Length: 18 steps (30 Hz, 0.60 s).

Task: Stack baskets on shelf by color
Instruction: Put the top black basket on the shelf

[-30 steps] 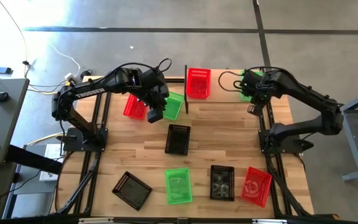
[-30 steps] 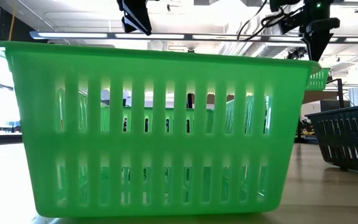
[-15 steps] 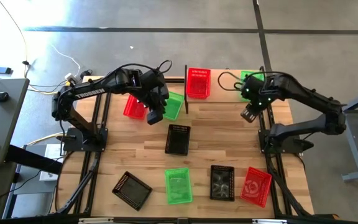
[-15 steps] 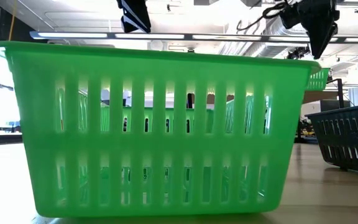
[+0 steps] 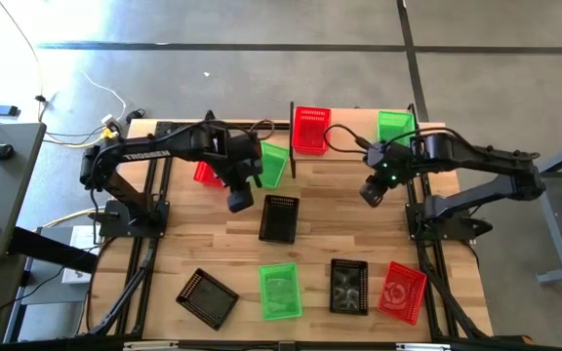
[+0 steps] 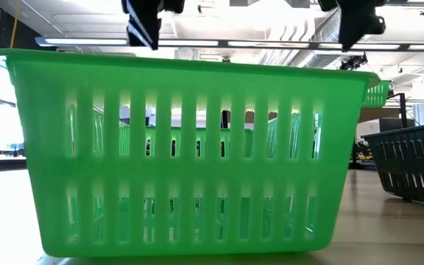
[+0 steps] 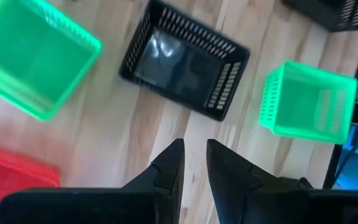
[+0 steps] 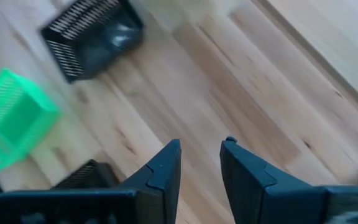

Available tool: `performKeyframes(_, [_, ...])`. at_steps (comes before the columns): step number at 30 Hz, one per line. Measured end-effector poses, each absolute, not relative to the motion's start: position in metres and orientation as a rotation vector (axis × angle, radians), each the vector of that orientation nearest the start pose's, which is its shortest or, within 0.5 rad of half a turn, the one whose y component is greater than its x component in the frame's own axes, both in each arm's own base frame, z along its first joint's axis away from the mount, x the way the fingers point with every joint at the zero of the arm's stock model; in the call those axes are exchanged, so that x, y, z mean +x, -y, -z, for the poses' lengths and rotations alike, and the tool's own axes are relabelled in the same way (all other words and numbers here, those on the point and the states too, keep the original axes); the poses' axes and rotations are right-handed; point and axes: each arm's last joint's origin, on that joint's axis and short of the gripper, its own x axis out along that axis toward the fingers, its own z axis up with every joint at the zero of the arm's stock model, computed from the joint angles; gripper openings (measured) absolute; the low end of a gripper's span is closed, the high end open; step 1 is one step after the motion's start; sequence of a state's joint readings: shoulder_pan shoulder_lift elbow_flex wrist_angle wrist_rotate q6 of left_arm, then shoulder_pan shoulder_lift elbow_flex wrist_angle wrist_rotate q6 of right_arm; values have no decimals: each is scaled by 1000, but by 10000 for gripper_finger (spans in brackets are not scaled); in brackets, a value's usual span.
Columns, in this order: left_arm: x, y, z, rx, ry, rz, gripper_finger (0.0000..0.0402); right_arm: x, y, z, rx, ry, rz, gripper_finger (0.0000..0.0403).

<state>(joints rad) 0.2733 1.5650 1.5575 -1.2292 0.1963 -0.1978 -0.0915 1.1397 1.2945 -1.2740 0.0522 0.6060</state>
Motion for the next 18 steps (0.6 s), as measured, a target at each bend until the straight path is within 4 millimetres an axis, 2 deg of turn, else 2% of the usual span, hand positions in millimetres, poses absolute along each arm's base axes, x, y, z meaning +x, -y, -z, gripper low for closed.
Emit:
performKeyframes(6, [285,-68,-316,-565,-1258,-310,60,191,9,-357,538,-978,399,99])
performKeyframes(13, [285,-60,-297,-681,-1291,-413,61,192,3,-357,519,-982,370,99])
performKeyframes(18, [288,-58,-280,-787,-1252,-489,82,192,-2,-357,448,-996,313,99])
